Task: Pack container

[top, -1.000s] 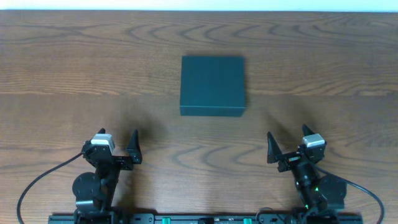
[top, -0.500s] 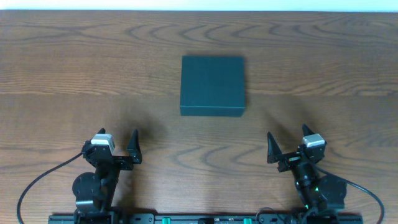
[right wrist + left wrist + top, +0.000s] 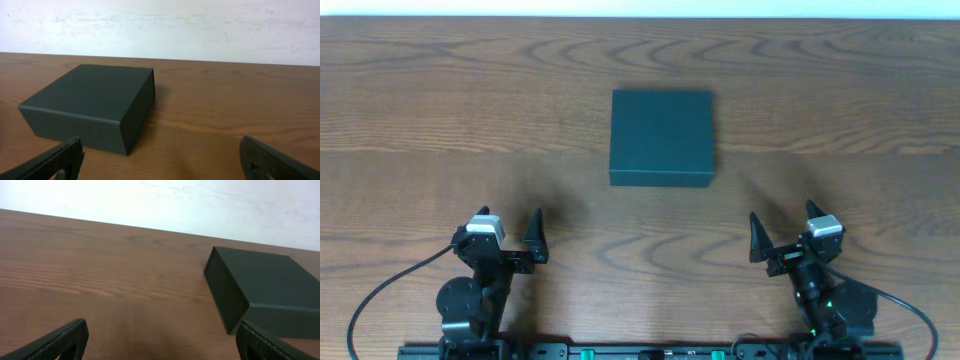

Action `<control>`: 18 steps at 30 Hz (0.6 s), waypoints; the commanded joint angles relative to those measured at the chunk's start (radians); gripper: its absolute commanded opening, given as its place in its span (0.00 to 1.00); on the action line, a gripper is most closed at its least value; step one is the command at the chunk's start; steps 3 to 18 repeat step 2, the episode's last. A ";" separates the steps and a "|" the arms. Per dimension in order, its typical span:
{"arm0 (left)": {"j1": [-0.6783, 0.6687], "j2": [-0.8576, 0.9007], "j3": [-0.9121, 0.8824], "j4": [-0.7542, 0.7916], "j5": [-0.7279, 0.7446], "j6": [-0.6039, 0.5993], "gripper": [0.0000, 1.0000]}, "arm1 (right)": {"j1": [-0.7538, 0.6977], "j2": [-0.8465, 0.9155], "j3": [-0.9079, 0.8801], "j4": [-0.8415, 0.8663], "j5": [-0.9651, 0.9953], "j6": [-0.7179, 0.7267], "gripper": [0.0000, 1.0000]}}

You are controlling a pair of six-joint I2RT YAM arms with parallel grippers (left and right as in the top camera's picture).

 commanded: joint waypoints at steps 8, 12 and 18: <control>0.000 -0.011 -0.031 -0.002 -0.004 -0.004 0.95 | -0.006 -0.010 -0.003 -0.003 -0.001 0.013 0.99; 0.000 -0.011 -0.031 -0.002 -0.004 -0.004 0.95 | -0.006 -0.010 -0.003 -0.003 -0.001 0.013 0.99; 0.000 -0.011 -0.031 -0.002 -0.004 -0.004 0.95 | -0.006 -0.010 -0.003 -0.003 -0.001 0.013 0.99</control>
